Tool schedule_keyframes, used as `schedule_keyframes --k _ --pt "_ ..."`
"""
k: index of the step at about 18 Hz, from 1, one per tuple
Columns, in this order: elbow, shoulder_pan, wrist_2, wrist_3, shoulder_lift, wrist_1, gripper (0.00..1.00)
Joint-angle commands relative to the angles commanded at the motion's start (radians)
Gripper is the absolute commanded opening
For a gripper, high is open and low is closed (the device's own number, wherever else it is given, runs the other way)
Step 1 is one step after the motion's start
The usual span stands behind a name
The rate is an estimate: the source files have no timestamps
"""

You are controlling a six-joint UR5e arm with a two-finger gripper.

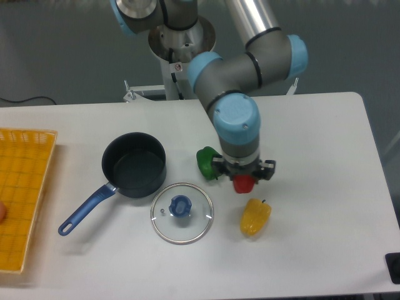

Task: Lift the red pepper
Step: 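Lift the red bell pepper and carry it toward the glass lid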

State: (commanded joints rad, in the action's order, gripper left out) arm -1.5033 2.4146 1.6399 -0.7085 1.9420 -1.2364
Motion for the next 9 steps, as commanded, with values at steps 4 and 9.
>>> schedule_keyframes --k 4,9 --pt "-0.002 -0.032 -0.049 -0.031 -0.014 -0.002 0.38" --pt "-0.003 -0.046 -0.055 -0.032 -0.009 0.0 0.38"
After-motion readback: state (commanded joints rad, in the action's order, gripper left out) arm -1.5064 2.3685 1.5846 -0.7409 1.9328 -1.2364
